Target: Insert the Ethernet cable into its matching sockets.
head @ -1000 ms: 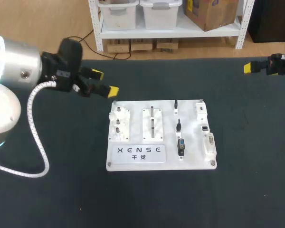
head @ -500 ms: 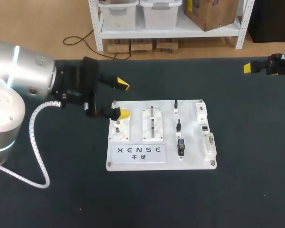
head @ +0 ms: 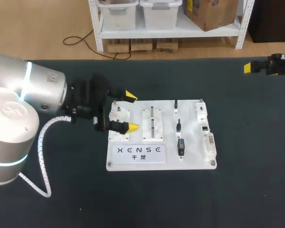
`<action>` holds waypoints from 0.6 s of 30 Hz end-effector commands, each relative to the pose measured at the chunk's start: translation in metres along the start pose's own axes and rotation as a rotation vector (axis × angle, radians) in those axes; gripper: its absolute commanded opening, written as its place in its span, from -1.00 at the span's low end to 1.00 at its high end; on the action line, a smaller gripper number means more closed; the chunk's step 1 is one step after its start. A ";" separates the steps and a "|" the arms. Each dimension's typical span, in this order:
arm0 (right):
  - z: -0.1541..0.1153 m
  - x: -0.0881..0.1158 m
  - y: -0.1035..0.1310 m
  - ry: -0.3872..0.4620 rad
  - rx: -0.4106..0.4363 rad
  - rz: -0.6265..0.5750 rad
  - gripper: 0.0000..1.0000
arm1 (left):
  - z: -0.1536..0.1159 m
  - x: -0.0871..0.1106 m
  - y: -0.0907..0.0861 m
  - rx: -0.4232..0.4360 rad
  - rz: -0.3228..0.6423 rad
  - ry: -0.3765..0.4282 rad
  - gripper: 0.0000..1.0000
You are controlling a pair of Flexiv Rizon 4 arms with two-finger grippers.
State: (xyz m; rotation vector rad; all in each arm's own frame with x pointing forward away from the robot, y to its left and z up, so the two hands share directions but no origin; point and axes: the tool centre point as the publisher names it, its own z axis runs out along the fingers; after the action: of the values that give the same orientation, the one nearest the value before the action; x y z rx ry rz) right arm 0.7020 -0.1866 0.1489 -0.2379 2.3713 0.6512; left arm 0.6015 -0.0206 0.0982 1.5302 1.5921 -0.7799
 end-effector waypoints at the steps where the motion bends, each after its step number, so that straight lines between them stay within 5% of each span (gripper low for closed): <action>1: -0.001 0.000 0.001 0.000 0.003 0.000 1.00 | 0.009 0.001 -0.002 0.002 -0.008 0.021 1.00; 18: -0.001 0.000 0.001 0.000 0.003 0.000 1.00 | 0.010 0.001 0.000 0.017 -0.017 0.028 1.00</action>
State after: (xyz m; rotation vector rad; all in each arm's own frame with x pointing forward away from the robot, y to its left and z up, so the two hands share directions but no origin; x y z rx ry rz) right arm 0.7020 -0.1866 0.1489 -0.2378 2.3713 0.6513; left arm 0.6019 -0.0282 0.0934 1.5470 1.6270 -0.7856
